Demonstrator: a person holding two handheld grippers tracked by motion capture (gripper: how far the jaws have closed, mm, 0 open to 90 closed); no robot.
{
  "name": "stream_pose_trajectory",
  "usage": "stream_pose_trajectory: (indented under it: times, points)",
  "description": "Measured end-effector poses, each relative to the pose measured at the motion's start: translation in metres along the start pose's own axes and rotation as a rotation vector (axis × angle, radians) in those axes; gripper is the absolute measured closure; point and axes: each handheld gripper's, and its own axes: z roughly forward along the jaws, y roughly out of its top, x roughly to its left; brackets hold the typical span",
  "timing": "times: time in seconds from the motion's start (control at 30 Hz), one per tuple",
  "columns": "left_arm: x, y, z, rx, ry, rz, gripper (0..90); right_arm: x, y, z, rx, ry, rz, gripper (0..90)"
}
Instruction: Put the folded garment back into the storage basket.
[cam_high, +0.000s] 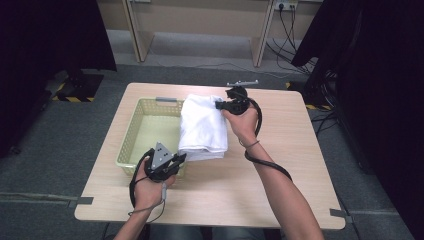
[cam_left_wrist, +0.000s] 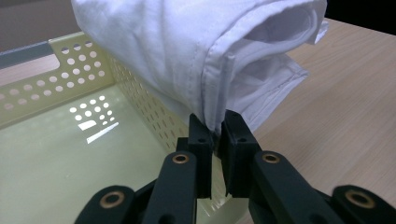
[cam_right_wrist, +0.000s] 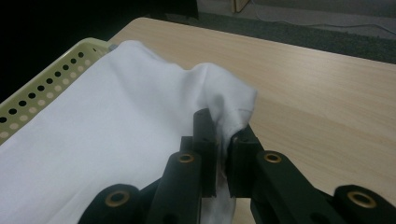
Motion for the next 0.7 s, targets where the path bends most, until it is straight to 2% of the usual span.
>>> stream_pose_trajectory:
  times: [0.7]
  points:
    - [0.0052,-0.0016,-0.0052,0.001,0.016,-0.005,83.0,0.0073,0.0028,0.0061,0.003,0.008,-0.004,84.5]
